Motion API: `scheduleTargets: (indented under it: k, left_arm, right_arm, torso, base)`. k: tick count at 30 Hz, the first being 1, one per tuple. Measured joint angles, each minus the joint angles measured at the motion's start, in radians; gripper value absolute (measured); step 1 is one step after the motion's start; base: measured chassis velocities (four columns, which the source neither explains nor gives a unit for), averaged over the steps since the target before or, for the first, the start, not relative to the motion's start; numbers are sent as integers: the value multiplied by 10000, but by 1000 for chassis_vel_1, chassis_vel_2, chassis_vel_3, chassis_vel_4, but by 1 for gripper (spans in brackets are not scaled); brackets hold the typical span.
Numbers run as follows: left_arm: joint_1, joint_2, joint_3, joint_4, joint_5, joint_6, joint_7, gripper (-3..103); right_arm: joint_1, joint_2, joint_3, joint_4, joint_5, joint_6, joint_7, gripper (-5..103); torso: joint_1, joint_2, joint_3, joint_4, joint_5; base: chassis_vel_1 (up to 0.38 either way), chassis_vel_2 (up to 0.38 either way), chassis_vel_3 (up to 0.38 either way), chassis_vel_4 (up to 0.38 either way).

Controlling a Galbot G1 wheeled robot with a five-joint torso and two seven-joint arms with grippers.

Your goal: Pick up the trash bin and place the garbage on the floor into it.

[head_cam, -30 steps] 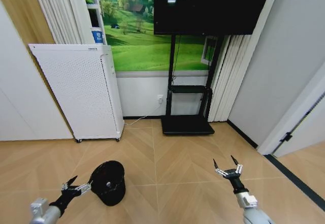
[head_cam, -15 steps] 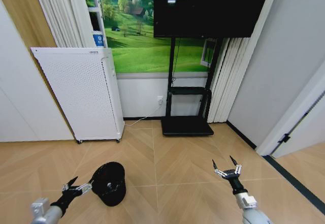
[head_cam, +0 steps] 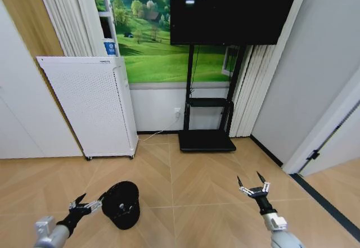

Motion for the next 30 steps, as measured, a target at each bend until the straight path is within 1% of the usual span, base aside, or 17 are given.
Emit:
scheduleTargets:
  k: [14,20,22,24,30]
  left_arm:
    - [126,-20,-119,-12,39,7,-48,100]
    - [78,0,-11,0,70,16,-94,100]
    - [68,5,-8,9,68,17,-103,100]
    - [62,26,5,27,53,20,-120,100]
    - [-15,40,126,53,39,25,-192,100]
  right_arm:
    - [-56,-19,96,32,3,61,-11,100]
    - [-42,-14,97,10,-4,84,-27,100]
    - [-36,-14,97,4,-6,86,-28,100]
    - [-15,-4,82,-18,-16,93,-37,100]
    - [31,62,25,-113,-73,156,-136,100]
  torso:
    - [195,534,338,1,0]
    - [297,807,509,1,-1]
    - [309,840,531,1,-1]
    - [352,973,622,0,0]
    - [436,1212,776,1,0]
  base:
    - [0,0,0,0]
    - [0,0,0,0]
    - [0,0,0,0]
    - [0,0,0,0]
    - [0,0,0,0]
